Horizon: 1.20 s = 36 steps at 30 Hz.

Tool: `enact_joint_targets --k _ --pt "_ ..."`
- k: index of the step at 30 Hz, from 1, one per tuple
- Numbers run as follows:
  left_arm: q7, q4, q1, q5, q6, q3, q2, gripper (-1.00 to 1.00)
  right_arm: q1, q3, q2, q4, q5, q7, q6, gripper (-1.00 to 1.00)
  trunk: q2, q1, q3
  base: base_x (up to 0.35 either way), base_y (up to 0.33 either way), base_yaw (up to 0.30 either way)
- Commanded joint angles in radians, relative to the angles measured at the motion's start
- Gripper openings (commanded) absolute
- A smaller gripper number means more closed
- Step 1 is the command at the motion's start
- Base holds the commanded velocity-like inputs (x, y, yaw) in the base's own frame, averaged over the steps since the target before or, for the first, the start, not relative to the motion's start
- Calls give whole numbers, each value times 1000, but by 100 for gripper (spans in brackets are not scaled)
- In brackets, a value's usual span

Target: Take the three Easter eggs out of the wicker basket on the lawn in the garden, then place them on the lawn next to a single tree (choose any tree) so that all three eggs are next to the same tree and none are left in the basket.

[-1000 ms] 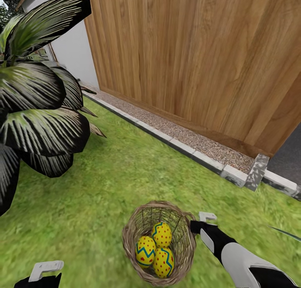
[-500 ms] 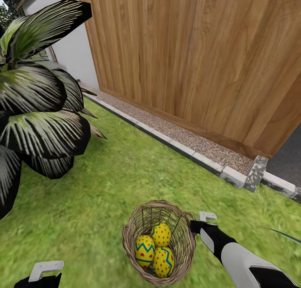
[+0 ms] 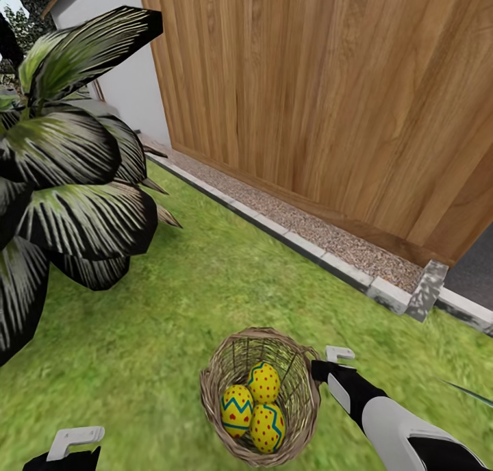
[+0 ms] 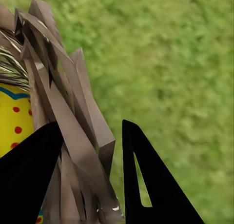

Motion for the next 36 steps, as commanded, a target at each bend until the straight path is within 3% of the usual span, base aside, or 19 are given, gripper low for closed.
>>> enact_joint_targets --k 1,26,36 --pt "5 -2 0 3 4 -1 0 100 0 -9 1 -2 -7 0 4 -100 7 -4 3 0 0 6" --pt "16 3 0 10 5 2 -1 100 1 -5 12 4 -7 -3 4 -100 182 -100 71 0 0 247" --pt "13 1 0 0 15 6 0 100 1 -5 12 2 -7 1 3 -100 252 -138 101 -111 0 34"
